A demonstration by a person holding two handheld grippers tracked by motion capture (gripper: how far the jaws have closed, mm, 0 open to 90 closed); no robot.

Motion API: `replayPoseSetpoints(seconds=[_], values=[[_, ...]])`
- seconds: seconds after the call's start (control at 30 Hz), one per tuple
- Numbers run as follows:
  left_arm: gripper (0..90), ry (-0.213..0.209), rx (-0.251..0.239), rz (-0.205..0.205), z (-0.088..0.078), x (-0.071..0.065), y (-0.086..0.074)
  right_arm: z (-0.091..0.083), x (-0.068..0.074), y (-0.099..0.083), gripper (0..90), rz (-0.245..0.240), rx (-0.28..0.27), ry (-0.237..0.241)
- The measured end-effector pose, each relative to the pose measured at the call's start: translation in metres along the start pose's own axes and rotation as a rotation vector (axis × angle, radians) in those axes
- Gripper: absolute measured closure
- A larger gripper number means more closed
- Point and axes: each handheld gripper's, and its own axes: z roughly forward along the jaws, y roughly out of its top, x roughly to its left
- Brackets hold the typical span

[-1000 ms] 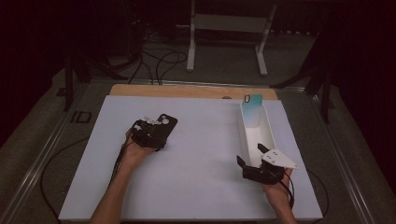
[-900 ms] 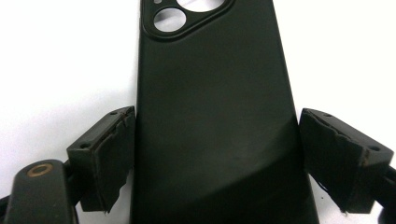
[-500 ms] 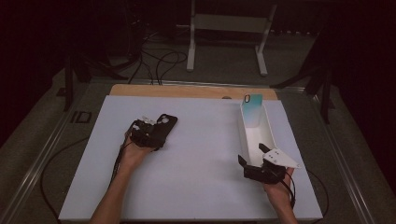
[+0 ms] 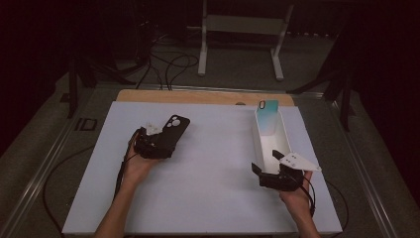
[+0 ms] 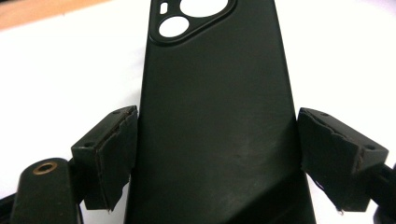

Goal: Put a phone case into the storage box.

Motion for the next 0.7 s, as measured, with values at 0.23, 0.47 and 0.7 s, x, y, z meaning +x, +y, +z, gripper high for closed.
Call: replayPoseSetpoints(seconds=[0.23, 0.47, 0.7], values=[[15.7, -0.021, -0.046, 0.037, -0.016, -0.012, 0.004, 0.01, -0.006, 0.015, 10.2, 0.065, 0.044, 0.093], [15.7, -0.05, -0.099, 0.059, -0.031, -0.024, 0.007, 0.016, -0.002, 0.043, 10.2, 0.054, 0.046, 0.145], [15.7, -0.075, -0.14, 0.098, -0.044, -0.04, 0.014, 0.028, 0.006, 0.07, 10.2, 0.053, 0.059, 0.2]])
